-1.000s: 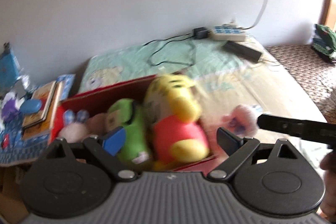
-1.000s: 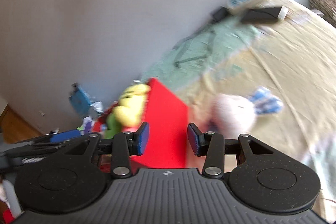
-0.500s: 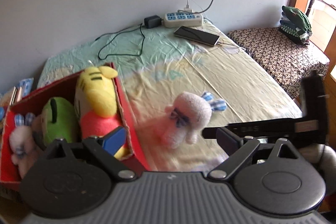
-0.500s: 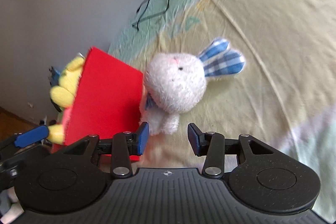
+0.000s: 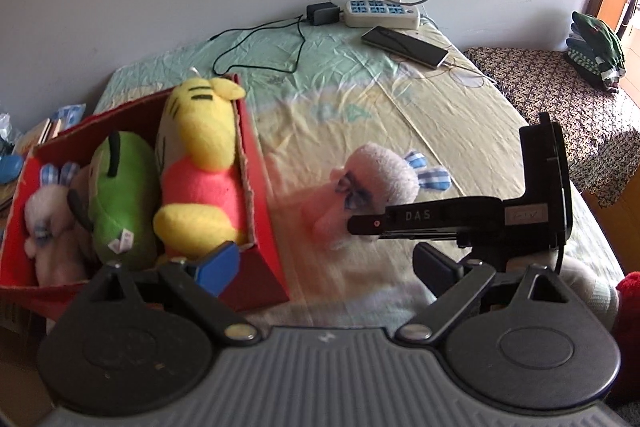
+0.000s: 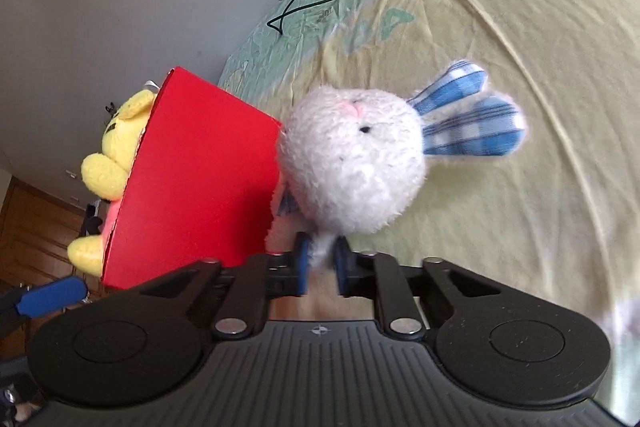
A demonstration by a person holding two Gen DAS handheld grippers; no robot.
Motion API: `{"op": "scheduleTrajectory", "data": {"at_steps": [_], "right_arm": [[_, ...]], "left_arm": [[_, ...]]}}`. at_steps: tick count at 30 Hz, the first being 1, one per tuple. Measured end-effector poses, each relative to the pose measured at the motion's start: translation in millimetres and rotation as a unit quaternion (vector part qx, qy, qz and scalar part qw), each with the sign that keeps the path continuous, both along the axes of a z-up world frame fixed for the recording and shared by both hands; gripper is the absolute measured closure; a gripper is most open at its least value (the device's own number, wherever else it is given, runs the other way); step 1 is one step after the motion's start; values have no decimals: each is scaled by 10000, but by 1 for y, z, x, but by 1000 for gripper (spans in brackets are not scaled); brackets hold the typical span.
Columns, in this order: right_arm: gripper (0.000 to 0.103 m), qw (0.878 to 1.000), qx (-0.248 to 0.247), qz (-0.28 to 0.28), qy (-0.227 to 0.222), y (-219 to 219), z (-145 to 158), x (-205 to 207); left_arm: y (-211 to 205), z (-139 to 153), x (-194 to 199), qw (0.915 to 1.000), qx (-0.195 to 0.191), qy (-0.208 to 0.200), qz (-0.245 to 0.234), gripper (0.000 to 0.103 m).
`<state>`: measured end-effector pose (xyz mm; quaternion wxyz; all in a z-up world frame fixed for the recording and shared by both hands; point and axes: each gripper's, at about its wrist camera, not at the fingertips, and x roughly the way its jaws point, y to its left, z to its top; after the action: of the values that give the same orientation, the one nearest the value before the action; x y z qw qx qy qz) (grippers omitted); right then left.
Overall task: Organize objects
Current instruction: 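Close the right gripper on the white bunny's body, then lift the white bunny with the right gripper toward the red box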
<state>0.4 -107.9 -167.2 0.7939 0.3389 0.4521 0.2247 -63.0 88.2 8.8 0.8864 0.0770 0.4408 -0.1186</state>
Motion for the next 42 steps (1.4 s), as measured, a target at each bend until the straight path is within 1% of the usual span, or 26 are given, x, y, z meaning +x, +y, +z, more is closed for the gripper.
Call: {"op": "scheduleTrajectory", "data": {"at_steps": [2,5,8,10,11,13,14,16,17,18,19,21,24,26,29,30,31,33,34,36,38,42], "right_arm": [[93,10000,-53,20,-16,-11,3,-5],[94,9996,-266,-36,-33,-30,6,-11],[94,9996,-249,-131,15,-52,7,-20],[93,9996,-273,-89,18,-60,8,-24],[91,9996,-267,-76,-9,-62,8,-25],[81,9996,-226,-153,-25,-67,9,-26],[79,9997,-123,-230,-22,-69,9,-24],[69,9993,172,-342,29,-77,9,-21],[66,9990,283,-348,76,-79,8,-19],[60,9987,370,-334,128,-79,7,-16],[58,9986,406,-310,157,-78,6,-13],[58,9985,455,-220,197,-74,4,-6],[57,9974,610,-207,329,-71,-3,3],[55,9959,779,-171,416,-69,-7,8],[53,9960,803,-45,395,-60,-7,15],[51,9966,740,-20,352,-58,-6,16],[53,9969,715,-2,325,-58,-6,17],[59,9958,847,81,349,-57,-6,19],[60,9958,838,90,349,-56,-5,19],[62,9965,767,156,303,-55,-3,18],[63,9964,774,177,294,-55,-1,15],[64,9966,748,251,223,-55,7,3]], "left_arm": [[-4,-1,1,10000,-31,-10,-50,9],[-15,-1,2,9997,-76,-35,-211,9],[-28,-4,6,9991,-109,-27,-410,9],[-36,-10,10,9981,-217,36,-579,9],[-39,-14,12,9975,-278,92,-641,9],[-47,-26,19,9959,-422,300,-742,9],[-51,-32,23,9950,-476,399,-781,9],[-59,-47,34,9945,-455,554,-768,9],[-62,-53,38,9942,-459,621,-751,10],[-63,-58,42,9936,-497,686,-746,10],[-65,-64,47,9929,-535,761,-737,10],[-69,-75,55,9925,-522,836,-718,10],[-72,-93,68,9928,-364,962,-621,11],[-73,-103,77,9913,-382,1133,-554,14],[-79,-114,82,9890,-393,1302,-573,22],[-81,-116,83,9890,-369,1311,-576,24],[-83,-118,84,9890,-373,1319,-557,24],[-84,-118,84,9889,-431,1312,-550,25],[-84,-118,84,9893,-399,1292,-545,27],[-86,-117,82,9897,-343,1274,-555,29],[-86,-117,80,9900,-330,1256,-554,29],[-84,-114,74,9900,-390,1237,-562,30]]}}
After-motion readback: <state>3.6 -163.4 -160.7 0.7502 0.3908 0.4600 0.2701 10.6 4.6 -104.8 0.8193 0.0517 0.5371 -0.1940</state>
